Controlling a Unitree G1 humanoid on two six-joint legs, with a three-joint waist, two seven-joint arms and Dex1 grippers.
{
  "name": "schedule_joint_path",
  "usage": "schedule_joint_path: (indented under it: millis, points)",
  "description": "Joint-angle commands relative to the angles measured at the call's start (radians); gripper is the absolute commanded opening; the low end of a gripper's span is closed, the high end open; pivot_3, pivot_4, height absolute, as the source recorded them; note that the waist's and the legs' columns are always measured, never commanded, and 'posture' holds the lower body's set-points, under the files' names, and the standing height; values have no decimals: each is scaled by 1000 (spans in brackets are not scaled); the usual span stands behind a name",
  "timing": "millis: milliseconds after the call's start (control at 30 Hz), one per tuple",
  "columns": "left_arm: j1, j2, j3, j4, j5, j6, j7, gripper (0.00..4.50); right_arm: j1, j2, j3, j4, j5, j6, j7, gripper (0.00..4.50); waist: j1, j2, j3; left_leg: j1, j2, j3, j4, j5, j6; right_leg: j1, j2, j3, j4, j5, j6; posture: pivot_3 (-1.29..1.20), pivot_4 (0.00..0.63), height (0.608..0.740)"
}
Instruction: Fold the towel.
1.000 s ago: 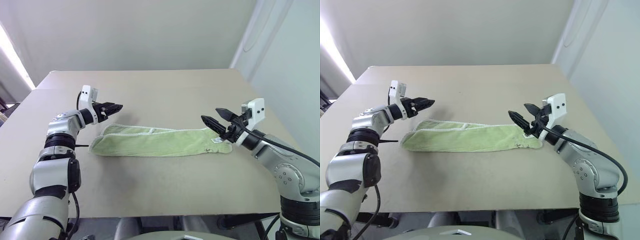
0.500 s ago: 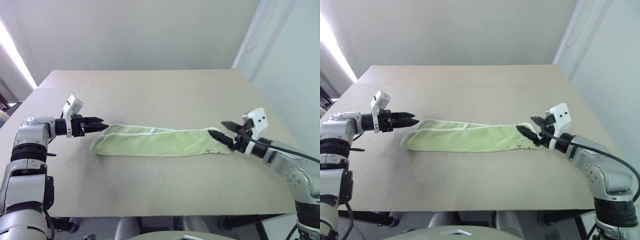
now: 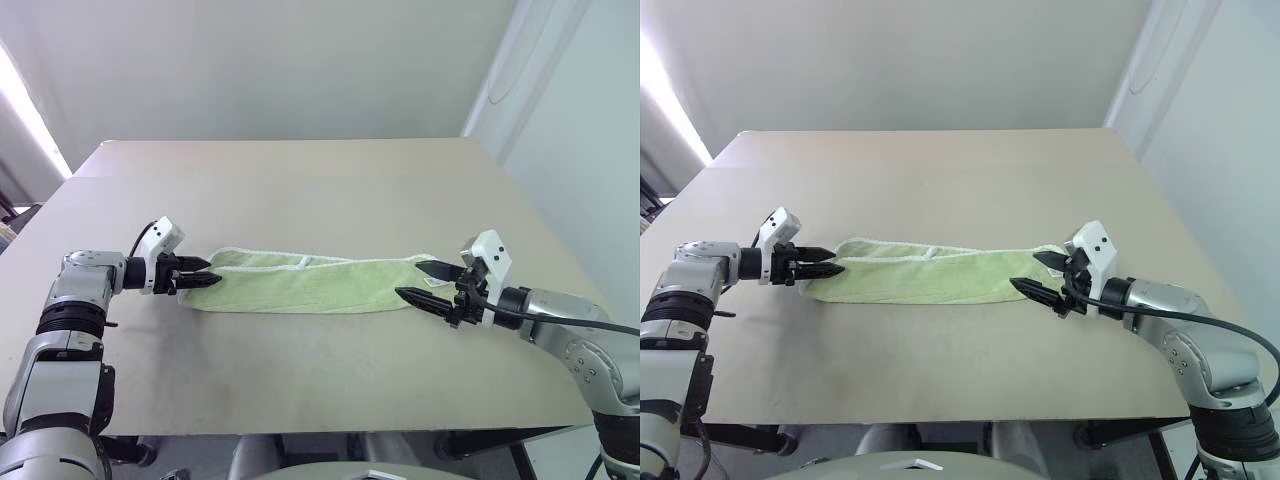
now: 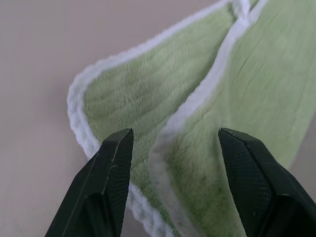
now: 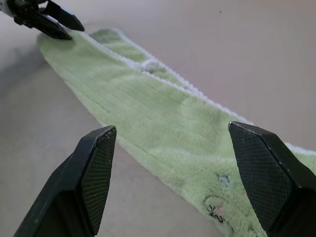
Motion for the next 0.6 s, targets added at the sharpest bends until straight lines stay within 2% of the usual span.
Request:
schedule_joint_path:
  millis: [33,200,300,500,600]
  points:
    - [-49,0,3,26,10,-27,4,2890,-18,4,-16,-11,-10,-21,-16,3778,0,0,0,0,0,0,0,0,0,0,0,0,0,0,0,0,0,683]
    - [-76,-4,11,55,9,-21,-6,2890,-22,14,-16,5,-26,-28,-29,3778,0,0,0,0,0,0,0,0,0,0,0,0,0,0,0,0,0,683]
    - [-76,9,9,48,4,-11,-44,2280,-24,17,-16,11,-34,-31,-30,3833,0,0,0,0,0,0,0,0,0,0,0,0,-1,0,0,0,0,683]
    - [-59,27,1,20,6,25,-113,131,-35,22,-9,30,-48,-36,-33,3833,-1,0,0,0,0,0,0,0,0,0,0,0,-1,0,0,0,0,683]
    - [-48,33,-1,4,4,41,-136,59,-41,25,-5,38,-57,-37,-37,3833,-1,0,0,0,0,0,0,0,0,0,0,0,-1,0,0,0,0,683]
